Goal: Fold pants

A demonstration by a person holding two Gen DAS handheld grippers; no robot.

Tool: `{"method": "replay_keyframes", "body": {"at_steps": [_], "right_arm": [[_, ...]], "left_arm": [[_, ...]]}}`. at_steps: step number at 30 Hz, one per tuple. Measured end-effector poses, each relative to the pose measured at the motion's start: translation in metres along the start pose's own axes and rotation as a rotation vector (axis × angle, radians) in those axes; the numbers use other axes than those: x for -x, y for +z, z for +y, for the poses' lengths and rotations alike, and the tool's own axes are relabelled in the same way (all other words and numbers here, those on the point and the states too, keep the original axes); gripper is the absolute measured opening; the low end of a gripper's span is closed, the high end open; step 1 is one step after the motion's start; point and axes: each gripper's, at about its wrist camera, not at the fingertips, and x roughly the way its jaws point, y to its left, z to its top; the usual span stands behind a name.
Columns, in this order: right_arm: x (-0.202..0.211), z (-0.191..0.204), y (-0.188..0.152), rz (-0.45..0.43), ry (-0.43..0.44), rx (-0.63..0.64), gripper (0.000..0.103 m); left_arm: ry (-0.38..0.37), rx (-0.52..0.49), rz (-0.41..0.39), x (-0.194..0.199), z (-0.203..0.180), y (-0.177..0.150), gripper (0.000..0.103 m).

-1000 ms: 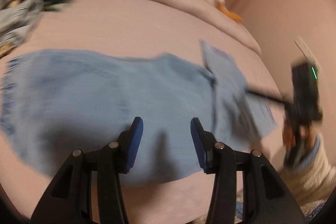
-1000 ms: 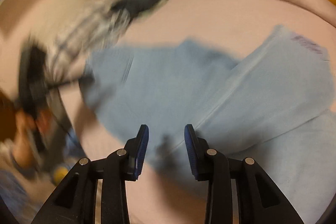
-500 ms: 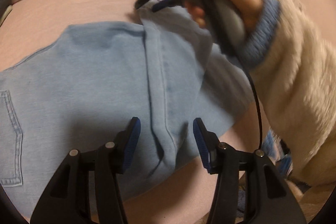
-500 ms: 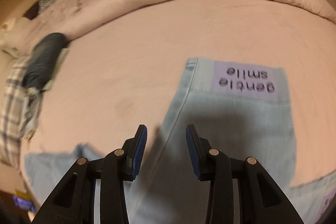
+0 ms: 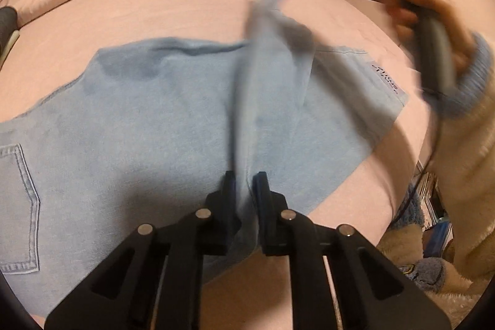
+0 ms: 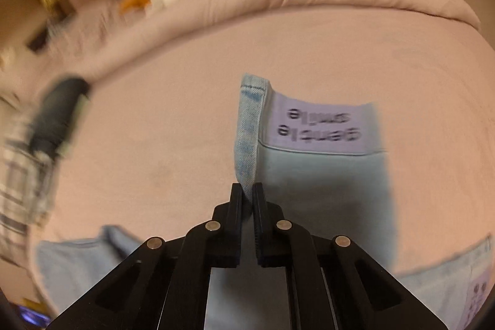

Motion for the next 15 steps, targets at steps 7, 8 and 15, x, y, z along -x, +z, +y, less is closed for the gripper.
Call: {"method": "replay_keyframes", "body": {"at_steps": [7, 8, 15], "right_arm": [[0.122, -0.063, -0.055, -0.226, 0.039, -0.152, 0.007], [0.126, -0.069, -0.065, -0.228, 0.02, -0.174, 0.007], [0.092, -0.141, -0.147, -0.082, -0.054, -0.443, 0.007]], "left_arm": [[0.022, -0.111, -0.011, 0.001, -0.033, -0.011, 0.011], [0.029, -0.118, -0.004, -0.001, -0.034, -0.012, 0.011], [0.051, -0.137, 0.061, -0.016, -0.037, -0.014, 0.014]]}}
